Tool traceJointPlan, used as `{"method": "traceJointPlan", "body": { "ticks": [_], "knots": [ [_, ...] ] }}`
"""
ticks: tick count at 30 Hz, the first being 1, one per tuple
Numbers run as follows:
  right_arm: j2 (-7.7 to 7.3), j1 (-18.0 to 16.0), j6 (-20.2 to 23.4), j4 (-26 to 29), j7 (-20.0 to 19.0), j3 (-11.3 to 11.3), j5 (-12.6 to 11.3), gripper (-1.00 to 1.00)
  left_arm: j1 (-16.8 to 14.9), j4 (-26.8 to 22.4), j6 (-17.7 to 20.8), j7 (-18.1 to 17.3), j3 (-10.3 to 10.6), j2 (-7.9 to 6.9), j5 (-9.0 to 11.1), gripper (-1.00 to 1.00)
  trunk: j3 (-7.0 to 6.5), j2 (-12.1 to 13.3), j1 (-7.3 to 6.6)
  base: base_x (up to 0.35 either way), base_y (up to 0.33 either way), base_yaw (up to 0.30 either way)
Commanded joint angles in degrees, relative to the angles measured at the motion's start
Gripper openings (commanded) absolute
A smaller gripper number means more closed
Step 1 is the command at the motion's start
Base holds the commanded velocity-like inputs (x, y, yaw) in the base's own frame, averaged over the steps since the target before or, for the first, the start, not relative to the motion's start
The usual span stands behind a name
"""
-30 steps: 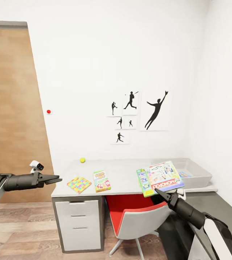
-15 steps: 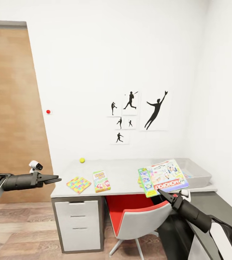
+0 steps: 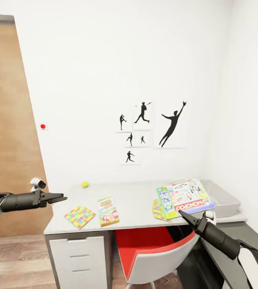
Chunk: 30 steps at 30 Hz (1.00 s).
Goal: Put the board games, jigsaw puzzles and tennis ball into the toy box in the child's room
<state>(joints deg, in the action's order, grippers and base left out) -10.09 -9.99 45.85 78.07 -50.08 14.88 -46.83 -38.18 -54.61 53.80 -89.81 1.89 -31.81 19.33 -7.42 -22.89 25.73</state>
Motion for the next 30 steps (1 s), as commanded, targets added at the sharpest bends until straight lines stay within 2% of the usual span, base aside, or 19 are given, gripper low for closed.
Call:
{"method": "traceJointPlan", "body": {
  "ticks": [1,15,30],
  "knots": [
    [0.00,0.0,0.4,0.0,-0.1,0.1,-0.2,-1.00,0.0,0.0,0.6,-0.2,0.1,-0.08,0.1,1.00,-0.04,0.0,0.06,0.323,0.000,-0.176],
    [-0.02,0.0,0.4,-0.2,-0.1,0.3,-0.2,-1.00,0.0,0.2,0.6,-0.2,-1.1,-0.27,0.1,1.00,-0.97,0.0,0.06,0.324,0.000,-0.187],
    [-0.02,0.0,0.5,-0.2,-0.1,0.3,-0.2,-1.00,0.0,0.2,0.6,-0.2,-1.1,-0.21,0.1,1.00,-1.07,0.0,0.06,0.325,0.000,-0.019]
  ]
}}
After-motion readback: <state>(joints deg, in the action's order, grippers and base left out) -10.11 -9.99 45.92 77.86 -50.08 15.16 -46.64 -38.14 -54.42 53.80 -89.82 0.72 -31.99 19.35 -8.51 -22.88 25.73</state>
